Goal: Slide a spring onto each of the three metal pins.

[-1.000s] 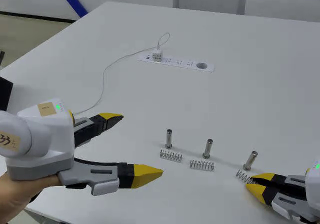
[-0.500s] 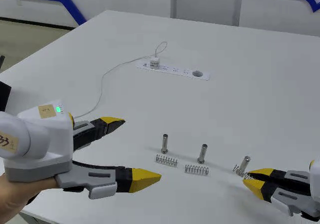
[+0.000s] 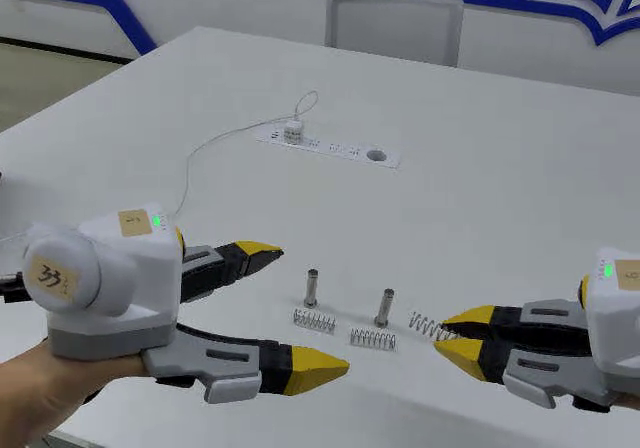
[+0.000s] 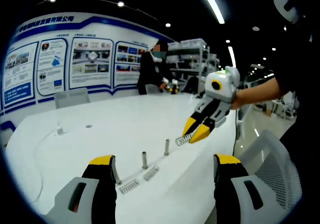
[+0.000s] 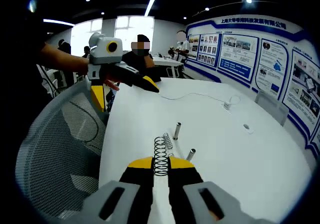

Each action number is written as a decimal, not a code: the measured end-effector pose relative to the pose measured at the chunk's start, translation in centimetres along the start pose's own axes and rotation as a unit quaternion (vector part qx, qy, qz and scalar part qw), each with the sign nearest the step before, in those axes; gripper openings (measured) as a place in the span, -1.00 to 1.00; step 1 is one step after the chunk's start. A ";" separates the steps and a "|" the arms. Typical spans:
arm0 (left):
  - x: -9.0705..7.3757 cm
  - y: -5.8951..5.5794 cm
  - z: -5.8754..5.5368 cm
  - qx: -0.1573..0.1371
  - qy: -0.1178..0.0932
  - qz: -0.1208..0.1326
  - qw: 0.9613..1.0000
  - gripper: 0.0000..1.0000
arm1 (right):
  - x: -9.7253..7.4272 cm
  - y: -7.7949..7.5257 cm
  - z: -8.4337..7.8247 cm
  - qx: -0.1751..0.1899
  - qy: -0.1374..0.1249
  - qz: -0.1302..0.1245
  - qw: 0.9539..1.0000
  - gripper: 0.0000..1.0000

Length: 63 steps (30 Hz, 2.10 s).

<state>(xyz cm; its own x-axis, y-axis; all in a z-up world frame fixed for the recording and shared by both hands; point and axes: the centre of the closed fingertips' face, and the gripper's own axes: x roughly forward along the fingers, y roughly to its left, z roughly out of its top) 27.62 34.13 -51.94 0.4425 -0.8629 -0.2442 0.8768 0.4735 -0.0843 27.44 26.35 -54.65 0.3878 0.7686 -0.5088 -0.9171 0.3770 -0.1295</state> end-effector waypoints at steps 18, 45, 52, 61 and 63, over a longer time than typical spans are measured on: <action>2.0 -3.3 0.0 0.018 0.007 -0.087 0.996 -0.04 | 0.5 3.9 2.2 -0.083 0.014 0.063 0.994 -0.80; 3.0 -5.0 0.5 0.038 0.019 -0.150 0.988 -0.62 | 0.2 4.1 2.7 -0.093 0.003 0.076 0.993 -0.80; 3.3 -5.4 0.2 0.050 0.034 -0.157 0.986 -0.66 | 0.1 4.1 3.1 -0.096 -0.004 0.079 0.992 -0.80; 3.5 -5.8 0.2 0.064 0.040 -0.160 0.984 -0.71 | 0.0 4.1 3.1 -0.098 -0.005 0.081 0.992 -0.80; 3.6 -5.7 0.4 0.084 0.038 -0.155 0.984 -0.74 | -0.1 4.0 3.2 -0.098 -0.006 0.077 0.992 -0.80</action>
<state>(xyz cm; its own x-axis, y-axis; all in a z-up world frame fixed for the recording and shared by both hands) 24.29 28.28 -51.98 0.1403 -0.9424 -0.3035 0.9887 0.1494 -0.0070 24.04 29.41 -52.42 0.2415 0.8156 -0.5258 -0.9654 0.1473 -0.2150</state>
